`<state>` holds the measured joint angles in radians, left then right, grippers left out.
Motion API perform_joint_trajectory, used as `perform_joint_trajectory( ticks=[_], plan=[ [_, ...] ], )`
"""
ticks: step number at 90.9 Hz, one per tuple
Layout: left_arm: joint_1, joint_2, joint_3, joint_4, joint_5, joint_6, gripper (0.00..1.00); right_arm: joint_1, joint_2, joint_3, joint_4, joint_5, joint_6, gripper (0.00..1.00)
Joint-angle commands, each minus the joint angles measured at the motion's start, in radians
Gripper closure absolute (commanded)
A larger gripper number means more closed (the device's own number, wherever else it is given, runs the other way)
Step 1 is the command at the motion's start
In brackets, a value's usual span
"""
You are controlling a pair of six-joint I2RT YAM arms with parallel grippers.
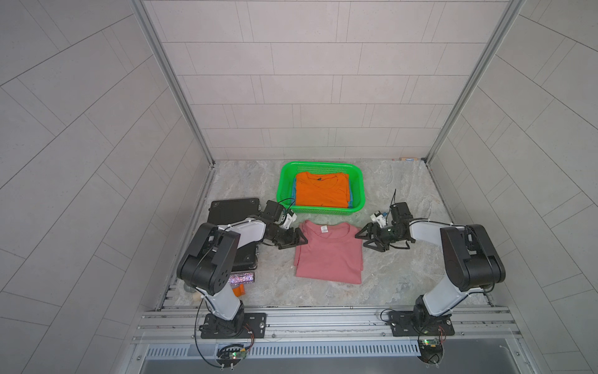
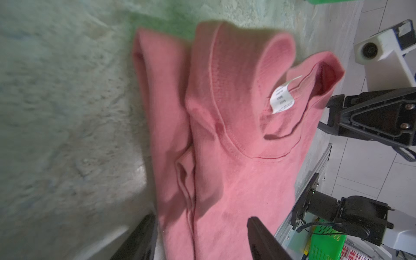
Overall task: Put the folded t-shirts into the basket
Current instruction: Pick up the T-shirt from the center of the board.
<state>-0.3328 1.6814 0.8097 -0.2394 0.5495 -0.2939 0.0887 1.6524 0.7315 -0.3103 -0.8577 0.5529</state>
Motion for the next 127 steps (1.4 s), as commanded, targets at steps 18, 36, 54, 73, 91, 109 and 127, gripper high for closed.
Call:
perform_joint_trajectory(
  ticks=[18,36,54,73,91,109,127],
  plan=[
    [0.005,0.106,-0.014,0.054,0.061,-0.057,0.48,-0.004,0.072,-0.052,0.034,0.094,0.0,0.31],
    [0.005,0.134,-0.007,0.05,0.049,-0.036,0.85,-0.003,0.101,-0.064,0.08,0.068,0.02,0.39],
    [0.005,0.127,-0.004,0.043,0.049,-0.024,1.0,-0.004,0.107,-0.089,0.147,0.057,0.039,0.64],
    [0.005,0.103,-0.006,0.053,0.077,-0.027,1.0,-0.003,0.058,-0.116,0.233,0.034,0.049,0.94],
    [0.006,0.035,-0.016,0.067,0.133,-0.027,1.0,0.01,-0.062,-0.159,0.301,0.007,0.069,1.0],
    [0.003,-0.022,-0.019,0.071,0.218,-0.025,1.0,0.046,-0.251,-0.148,0.259,0.037,0.068,1.0],
    [0.003,-0.081,0.003,0.007,0.257,0.019,1.0,0.055,-0.401,-0.113,0.167,0.084,0.055,1.0]
  ],
)
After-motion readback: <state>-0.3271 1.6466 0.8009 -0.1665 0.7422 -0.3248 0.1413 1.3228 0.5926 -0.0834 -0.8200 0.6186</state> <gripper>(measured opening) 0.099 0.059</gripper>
